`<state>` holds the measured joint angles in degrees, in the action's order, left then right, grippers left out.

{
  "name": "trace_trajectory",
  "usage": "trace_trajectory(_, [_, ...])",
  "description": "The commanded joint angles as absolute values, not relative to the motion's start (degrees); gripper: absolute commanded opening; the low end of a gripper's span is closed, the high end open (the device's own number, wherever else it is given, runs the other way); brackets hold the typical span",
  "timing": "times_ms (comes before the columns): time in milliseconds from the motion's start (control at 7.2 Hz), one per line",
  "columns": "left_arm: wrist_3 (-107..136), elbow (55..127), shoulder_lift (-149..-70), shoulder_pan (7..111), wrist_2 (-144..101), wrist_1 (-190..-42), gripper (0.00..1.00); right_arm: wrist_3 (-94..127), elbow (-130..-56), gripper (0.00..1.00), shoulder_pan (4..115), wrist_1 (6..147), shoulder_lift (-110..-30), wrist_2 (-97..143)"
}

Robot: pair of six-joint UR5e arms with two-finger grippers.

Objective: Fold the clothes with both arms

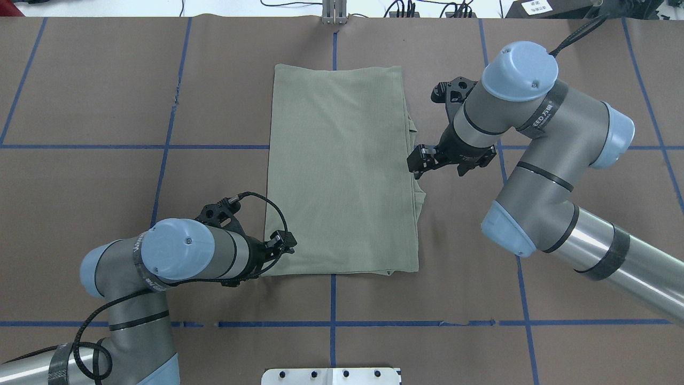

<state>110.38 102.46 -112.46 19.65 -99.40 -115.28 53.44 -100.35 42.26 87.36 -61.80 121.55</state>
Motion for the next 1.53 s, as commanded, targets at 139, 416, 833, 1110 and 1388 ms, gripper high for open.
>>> trace_trajectory(139, [110.39, 102.48, -112.33, 19.51, -99.40, -115.05, 0.87, 53.44, -100.37, 1.00, 42.63, 87.36, -61.79, 121.64])
trace_trajectory(416, [110.39, 102.48, -112.24, 19.42, -99.40, -115.05, 0.79, 53.44, -100.37, 1.00, 42.98, 87.36, -61.79, 121.73])
trace_trajectory(833, [110.39, 102.39, -112.50, 19.25, -99.40, -115.05, 0.71, 53.44, -100.37, 1.00, 43.24, 87.36, -61.87, 121.73])
trace_trajectory(1110, [110.48, 102.39, -112.68, 19.25, -99.40, -115.05, 0.66, 53.44, -100.37, 1.00, 43.24, 87.36, -61.96, 121.73])
trace_trajectory(1388, [110.39, 102.39, -112.41, 19.25, -99.49, -114.96, 0.60, 53.44, -100.37, 1.00, 43.33, 87.36, -61.96, 121.73])
